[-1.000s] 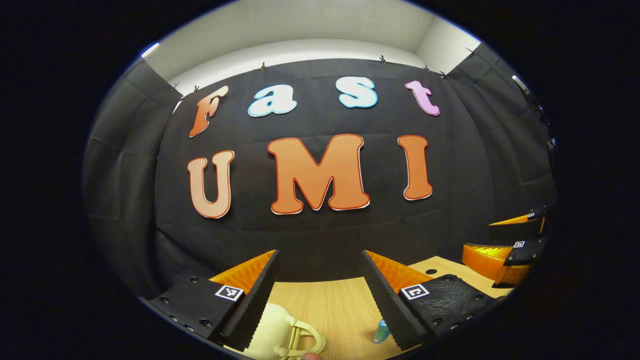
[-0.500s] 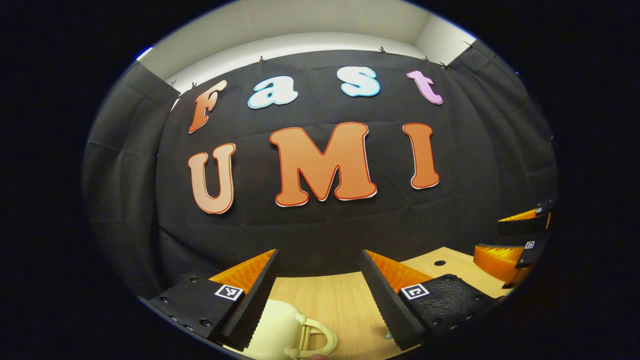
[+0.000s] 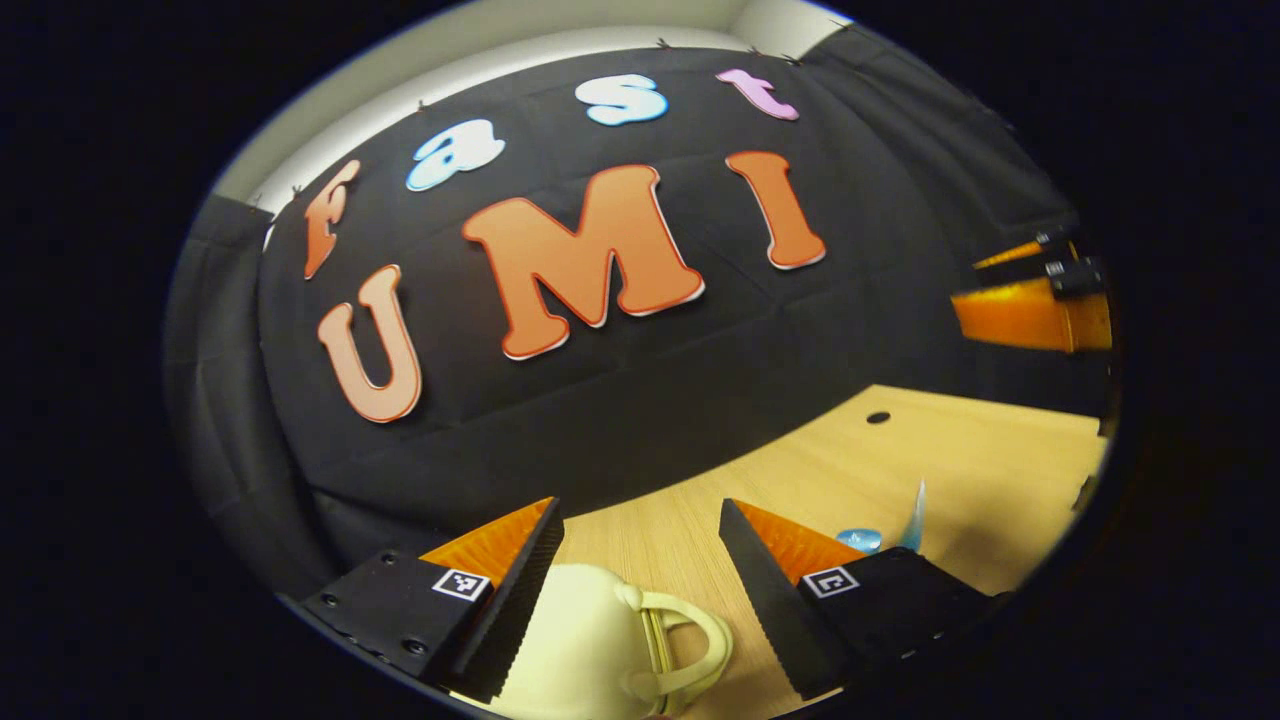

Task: First open the suitcase, pack the skin care products into it, and then close the suitcase.

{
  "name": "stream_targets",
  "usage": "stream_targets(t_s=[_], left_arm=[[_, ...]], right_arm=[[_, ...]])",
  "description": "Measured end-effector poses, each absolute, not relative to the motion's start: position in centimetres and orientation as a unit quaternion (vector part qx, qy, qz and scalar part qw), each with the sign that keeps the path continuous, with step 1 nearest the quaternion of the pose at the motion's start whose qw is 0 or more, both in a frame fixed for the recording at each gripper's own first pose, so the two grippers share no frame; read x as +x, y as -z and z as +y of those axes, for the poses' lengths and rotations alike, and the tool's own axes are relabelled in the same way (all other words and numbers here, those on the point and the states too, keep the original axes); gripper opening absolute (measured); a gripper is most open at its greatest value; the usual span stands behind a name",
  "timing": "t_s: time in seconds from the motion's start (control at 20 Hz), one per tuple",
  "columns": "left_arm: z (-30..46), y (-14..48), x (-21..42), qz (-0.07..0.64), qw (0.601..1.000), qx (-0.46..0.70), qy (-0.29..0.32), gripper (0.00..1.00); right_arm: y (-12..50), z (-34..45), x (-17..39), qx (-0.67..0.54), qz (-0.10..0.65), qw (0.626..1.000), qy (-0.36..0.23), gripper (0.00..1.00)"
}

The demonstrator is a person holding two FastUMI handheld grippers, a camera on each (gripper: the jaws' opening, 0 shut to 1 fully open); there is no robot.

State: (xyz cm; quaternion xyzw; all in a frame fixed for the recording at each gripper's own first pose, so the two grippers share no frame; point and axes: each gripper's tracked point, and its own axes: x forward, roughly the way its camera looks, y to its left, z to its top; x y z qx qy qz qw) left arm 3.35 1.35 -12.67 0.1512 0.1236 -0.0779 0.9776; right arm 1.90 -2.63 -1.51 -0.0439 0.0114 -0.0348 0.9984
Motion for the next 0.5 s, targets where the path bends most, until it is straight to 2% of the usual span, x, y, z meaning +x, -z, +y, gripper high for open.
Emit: stream_targets(t_s=[0.25,0.5], left_arm=[[-0.4,20.0,1.3,0.195,0.951,0.199,0.136,0.98],[0.8,24.0,1.0,0.226,0.928,0.258,0.144,0.97]], right_arm=[[1.7,-3.7,1.4,-0.047,0.017,0.997,0.059,0.95],[2.3,-2.8,0.8,-0.055,0.025,0.997,0.056,0.95]])
